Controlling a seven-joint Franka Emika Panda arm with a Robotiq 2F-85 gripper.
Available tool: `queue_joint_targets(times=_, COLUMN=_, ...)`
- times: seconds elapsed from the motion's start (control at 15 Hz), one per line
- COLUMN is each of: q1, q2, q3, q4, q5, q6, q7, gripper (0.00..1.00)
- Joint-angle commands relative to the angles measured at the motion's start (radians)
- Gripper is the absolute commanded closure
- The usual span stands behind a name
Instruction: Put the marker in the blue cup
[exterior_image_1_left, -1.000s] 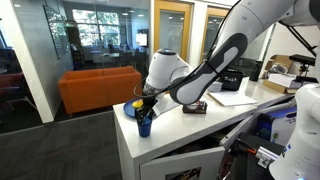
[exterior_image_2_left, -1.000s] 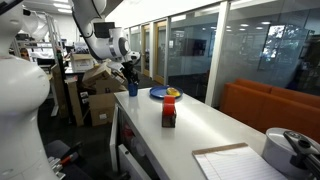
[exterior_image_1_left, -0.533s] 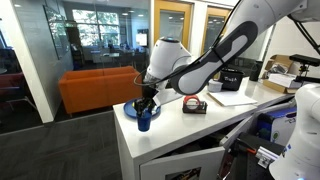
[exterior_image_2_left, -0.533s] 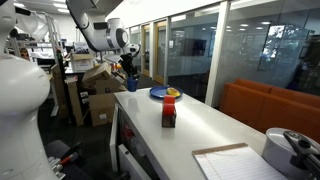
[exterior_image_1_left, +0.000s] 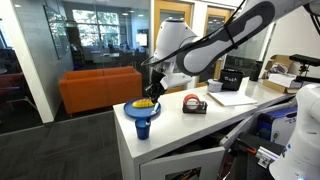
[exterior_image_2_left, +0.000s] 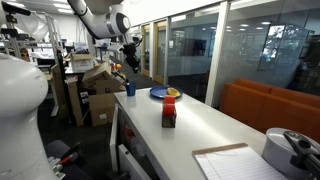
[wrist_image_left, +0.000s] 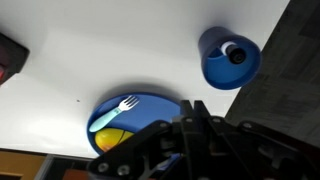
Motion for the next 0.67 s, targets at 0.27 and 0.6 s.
queue_joint_targets(times=0.27, q1=-0.145, q2=-0.014, q3=-0.038, q4=0.080, q5=0.110, q6=-0.328, q7=-0.255, gripper=0.73)
queue_joint_targets(times=0.6, q1=-0.199, q2=-0.021, q3=-0.070, q4=0.060, q5=0.199, q6=-0.527, q7=-0.572, gripper=0.42)
